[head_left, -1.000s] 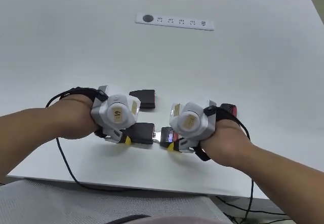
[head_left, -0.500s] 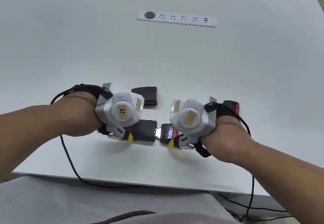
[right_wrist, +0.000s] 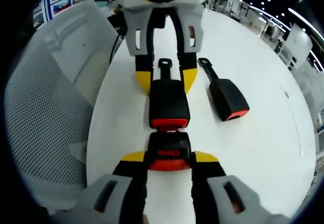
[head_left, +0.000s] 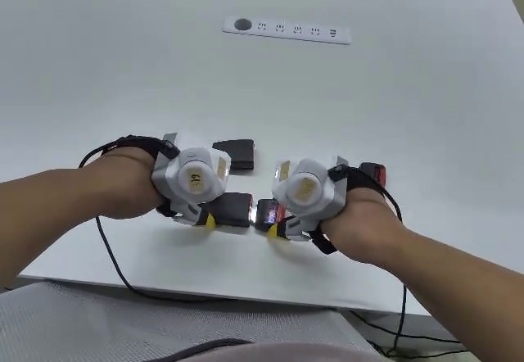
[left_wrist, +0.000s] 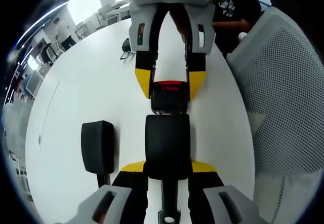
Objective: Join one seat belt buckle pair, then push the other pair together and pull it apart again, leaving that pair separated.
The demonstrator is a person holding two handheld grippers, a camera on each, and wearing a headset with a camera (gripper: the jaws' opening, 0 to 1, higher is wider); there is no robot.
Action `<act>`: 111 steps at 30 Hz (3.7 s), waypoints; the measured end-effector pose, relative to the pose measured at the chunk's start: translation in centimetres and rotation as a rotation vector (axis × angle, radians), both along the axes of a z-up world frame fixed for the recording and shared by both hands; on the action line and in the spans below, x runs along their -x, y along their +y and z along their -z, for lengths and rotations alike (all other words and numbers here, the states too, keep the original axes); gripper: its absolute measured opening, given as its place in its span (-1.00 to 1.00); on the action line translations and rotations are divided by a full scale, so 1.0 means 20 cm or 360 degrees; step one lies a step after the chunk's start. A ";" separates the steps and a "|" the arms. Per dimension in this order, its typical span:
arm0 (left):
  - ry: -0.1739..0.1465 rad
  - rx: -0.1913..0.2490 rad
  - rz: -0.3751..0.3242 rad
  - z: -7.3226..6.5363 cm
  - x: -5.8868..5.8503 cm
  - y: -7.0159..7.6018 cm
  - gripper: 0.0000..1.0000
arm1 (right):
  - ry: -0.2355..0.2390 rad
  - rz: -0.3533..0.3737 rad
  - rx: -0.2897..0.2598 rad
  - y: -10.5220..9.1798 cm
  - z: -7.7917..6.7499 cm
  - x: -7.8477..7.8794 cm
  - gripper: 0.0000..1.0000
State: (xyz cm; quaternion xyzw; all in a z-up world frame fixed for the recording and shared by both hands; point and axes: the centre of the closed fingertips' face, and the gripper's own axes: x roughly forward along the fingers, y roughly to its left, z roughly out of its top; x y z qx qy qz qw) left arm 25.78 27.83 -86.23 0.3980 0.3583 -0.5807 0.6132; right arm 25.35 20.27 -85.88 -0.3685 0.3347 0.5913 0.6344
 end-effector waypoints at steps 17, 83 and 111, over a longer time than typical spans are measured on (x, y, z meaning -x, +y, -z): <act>0.0008 0.0028 -0.0066 0.00 0.00 0.00 -0.41 | 0.0053 0.0036 -0.0106 -0.01 0.00 -0.02 -0.36; -0.0016 0.0000 -0.0182 -0.16 -0.49 -0.08 -0.17 | -0.0061 0.0340 0.0029 -0.68 -0.14 -0.42 -0.19; -0.0038 -0.0087 -0.0020 -0.03 -0.46 -0.03 -0.38 | 0.0036 0.0192 0.0118 -0.81 -0.03 -0.43 -0.39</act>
